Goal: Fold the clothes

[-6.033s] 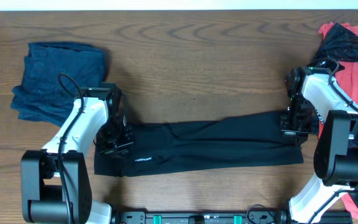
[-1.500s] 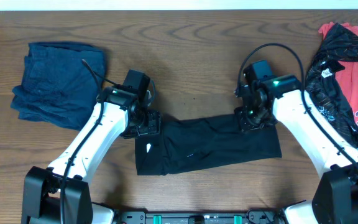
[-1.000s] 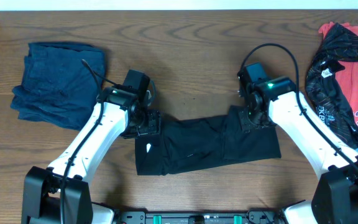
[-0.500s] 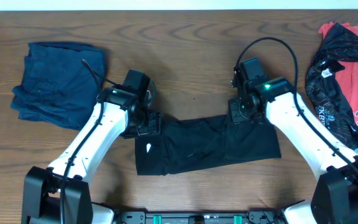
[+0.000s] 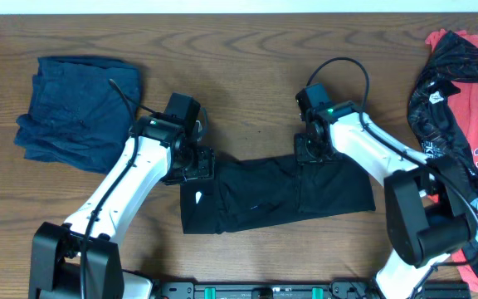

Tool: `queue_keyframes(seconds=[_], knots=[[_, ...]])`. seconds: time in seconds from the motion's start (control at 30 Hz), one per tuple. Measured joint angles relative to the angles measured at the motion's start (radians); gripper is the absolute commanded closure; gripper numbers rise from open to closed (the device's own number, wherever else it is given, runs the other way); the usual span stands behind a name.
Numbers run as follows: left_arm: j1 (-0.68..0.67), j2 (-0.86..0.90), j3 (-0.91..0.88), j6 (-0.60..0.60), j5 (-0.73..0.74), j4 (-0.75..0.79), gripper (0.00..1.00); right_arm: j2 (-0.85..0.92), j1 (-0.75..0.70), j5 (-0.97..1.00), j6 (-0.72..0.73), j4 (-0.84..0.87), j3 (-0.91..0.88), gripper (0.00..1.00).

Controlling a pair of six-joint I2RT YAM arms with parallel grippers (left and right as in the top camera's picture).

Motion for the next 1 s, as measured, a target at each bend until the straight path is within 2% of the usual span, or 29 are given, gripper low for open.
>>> queue_keyframes(seconds=[0.07,0.27,0.43,0.63,1.0], knots=[[0.000,0.000,0.000,0.000,0.000,0.000,0.33,0.012,0.001,0.000,0.006,-0.002,0.000,0.79],[0.000,0.000,0.000,0.000,0.000,0.000,0.32,0.008,0.001,0.004,0.025,-0.007,0.000,0.84],[0.000,0.000,0.000,0.000,0.000,0.000,0.33,-0.042,0.001,0.005,0.033,-0.010,0.000,0.99],[0.000,0.000,0.000,0.000,0.000,0.003,0.32,-0.130,0.003,-0.015,0.016,-0.035,0.000,0.99],[0.000,0.000,0.000,0.000,0.000,0.005,0.33,-0.132,0.113,-0.044,-0.109,-0.074,0.000,0.95]])
